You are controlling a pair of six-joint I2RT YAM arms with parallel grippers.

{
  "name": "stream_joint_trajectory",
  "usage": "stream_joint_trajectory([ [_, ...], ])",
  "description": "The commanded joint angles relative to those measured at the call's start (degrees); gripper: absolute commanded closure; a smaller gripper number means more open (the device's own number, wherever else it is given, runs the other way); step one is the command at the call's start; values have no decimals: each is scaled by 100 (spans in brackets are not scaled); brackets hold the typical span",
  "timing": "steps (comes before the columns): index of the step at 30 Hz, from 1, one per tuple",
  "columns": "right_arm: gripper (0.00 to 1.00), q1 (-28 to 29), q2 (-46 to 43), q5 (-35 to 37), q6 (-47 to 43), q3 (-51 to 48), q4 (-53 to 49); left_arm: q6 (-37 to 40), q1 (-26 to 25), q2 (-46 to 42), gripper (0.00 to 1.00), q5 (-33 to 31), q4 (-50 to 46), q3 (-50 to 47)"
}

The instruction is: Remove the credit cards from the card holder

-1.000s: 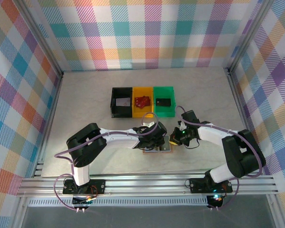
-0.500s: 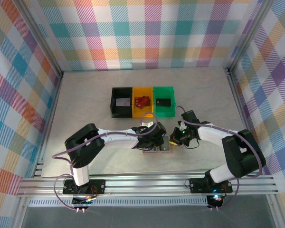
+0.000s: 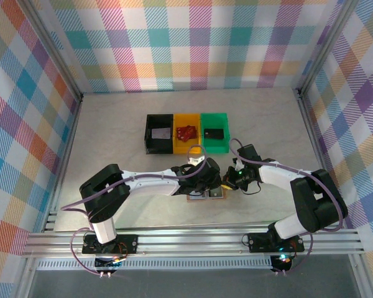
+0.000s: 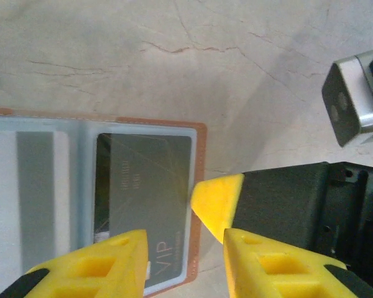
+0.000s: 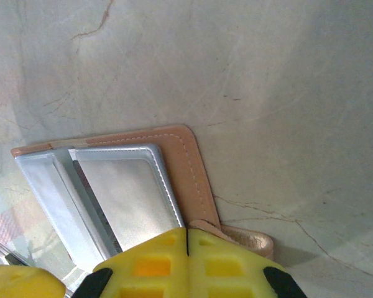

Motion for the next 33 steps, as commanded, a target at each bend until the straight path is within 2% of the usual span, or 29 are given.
stream_joint_trajectory([
  [1,99,-11,118,92,27,-149,-108,127,-29,-42,62,67,145,-125],
  [19,100,-11,18,154,0,-146,-176,1108,-2,124,76,177,328,-368],
  [33,100,-11,11,136,-17,-140,-203,1801,65,345,75,-54,-424,-54],
])
